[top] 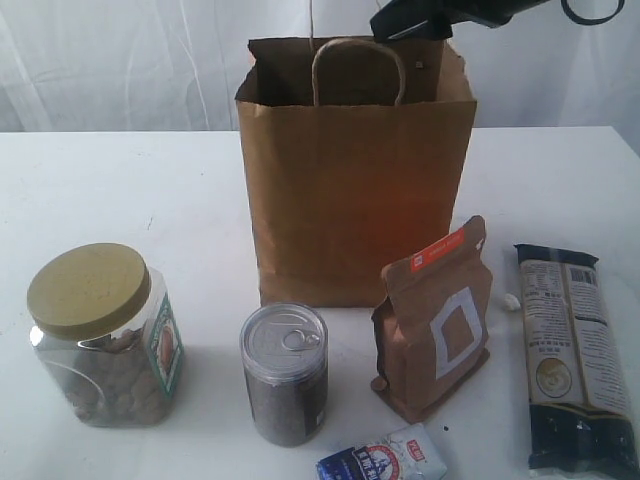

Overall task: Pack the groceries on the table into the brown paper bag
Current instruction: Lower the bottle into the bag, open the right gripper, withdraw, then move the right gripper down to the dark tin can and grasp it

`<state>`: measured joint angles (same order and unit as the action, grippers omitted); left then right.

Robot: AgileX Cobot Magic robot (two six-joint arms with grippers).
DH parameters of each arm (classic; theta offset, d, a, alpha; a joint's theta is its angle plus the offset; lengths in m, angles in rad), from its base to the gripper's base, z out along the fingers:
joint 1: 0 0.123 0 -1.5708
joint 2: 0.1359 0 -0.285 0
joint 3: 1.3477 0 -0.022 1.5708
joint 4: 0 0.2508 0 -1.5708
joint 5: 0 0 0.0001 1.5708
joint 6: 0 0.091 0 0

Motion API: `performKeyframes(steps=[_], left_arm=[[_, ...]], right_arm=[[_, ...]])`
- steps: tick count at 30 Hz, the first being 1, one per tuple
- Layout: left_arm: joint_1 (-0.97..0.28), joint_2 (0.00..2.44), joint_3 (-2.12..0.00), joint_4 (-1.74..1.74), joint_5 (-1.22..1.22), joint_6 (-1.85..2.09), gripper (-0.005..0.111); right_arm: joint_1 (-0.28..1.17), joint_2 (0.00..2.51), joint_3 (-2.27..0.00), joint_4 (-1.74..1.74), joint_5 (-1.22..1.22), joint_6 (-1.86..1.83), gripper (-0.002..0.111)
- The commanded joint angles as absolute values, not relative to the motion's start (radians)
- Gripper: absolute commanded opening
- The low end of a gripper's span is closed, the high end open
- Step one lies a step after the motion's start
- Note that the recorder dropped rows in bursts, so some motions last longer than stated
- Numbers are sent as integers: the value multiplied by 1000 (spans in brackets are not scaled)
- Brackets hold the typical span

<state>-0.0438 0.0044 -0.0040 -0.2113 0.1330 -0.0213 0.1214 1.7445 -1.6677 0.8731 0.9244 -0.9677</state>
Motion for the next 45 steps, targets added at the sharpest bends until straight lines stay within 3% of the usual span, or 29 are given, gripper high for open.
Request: performKeyframes(steps=[1,20,29,36,45], left_arm=[[-46,0,0,-215,132,-23,0],[-46,0,0,-215,132,-23,0],[-46,0,0,-215,132,-23,0],[-46,0,0,-215,132,-23,0],[-46,0,0,-215,132,-23,0]], right_arm=[[120,1736,-1675,885,919,-917,73],[120,1548,-1688,899,928,-832,73],[120,1433,-1686,665,1221,-867,73],[125,1429,-1685,663,1221,-813,73],[305,1429,-1685,649,1221,-807,71]])
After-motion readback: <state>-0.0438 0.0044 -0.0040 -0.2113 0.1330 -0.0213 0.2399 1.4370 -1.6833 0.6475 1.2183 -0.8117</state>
